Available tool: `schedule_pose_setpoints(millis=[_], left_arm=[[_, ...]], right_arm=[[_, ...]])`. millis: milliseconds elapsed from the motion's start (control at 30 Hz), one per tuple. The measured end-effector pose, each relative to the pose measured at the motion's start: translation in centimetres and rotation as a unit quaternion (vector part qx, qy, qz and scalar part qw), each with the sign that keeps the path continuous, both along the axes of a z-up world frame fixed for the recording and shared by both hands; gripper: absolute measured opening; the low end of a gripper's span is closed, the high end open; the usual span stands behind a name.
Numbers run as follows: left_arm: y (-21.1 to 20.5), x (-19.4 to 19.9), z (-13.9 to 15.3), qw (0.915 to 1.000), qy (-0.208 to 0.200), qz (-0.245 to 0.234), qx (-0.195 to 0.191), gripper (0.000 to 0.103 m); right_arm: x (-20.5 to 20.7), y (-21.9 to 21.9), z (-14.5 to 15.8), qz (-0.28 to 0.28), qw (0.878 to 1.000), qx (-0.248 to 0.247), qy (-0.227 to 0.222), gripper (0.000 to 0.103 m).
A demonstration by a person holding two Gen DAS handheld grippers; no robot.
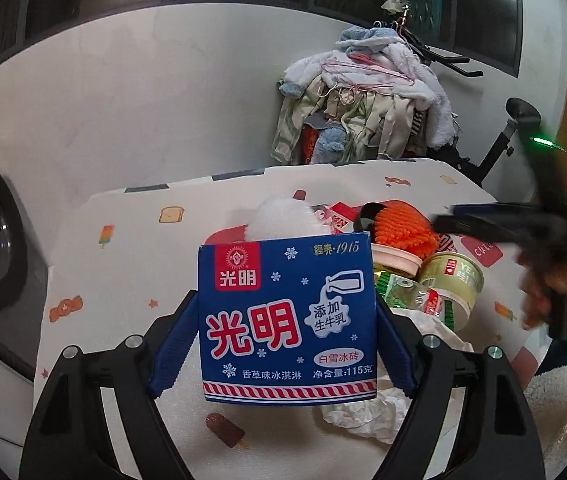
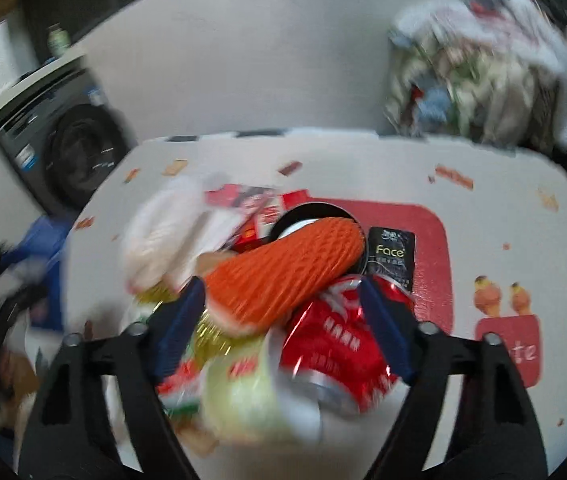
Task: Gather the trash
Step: 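Grasp the orange foam net with the right tool and lower it toward the bin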
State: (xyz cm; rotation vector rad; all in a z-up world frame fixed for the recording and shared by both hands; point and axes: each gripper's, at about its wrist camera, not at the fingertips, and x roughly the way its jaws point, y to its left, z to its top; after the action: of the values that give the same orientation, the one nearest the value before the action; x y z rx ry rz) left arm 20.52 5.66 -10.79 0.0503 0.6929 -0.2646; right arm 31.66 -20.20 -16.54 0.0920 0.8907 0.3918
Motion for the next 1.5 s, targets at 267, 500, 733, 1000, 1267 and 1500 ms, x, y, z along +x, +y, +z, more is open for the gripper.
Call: schedule_pose_setpoints(millis=[267,500,733,1000,1267,1500], left_arm=[[-0.3,-1.1,-0.3,0.9998,0.007,-0.010,-0.016,0.079],[-0.7,-2.2,0.1,0.9996,0.010,-0.014,-0.024,0.079],[-1.9,-4.8,1.1,0.9996,0.003,-0.022,-0.018,0.079],[-3.8,-10.0,1.4,0.9995,0.005,-0.030,-0.005,0.079],[-5.1,-16.4,-0.6,0.9988,0.012,-0.047,-0.008,0.079],[-5.4,-21.3,-3.5,0.9974,0.033,-0.060,-0.023,0.079]], right_arm=[[5.6,-0.7,-3.1,-0.061,0.994,0.032,0.085,0.033],[1.5,-0.7,2.0,-0.037,0.999,0.028,-0.026,0.027],[-4.2,-2.6,6.2,-0.033,0.994,0.006,-0.109,0.027],[-13.1,-4.1,5.7,-0.006,0.991,-0.005,-0.135,0.027],[-21.0,-5.2,2.4,0.006,0.992,0.008,-0.127,0.027],[-27.3,-3.7,-1.7,0.036,0.993,-0.004,-0.112,0.027]])
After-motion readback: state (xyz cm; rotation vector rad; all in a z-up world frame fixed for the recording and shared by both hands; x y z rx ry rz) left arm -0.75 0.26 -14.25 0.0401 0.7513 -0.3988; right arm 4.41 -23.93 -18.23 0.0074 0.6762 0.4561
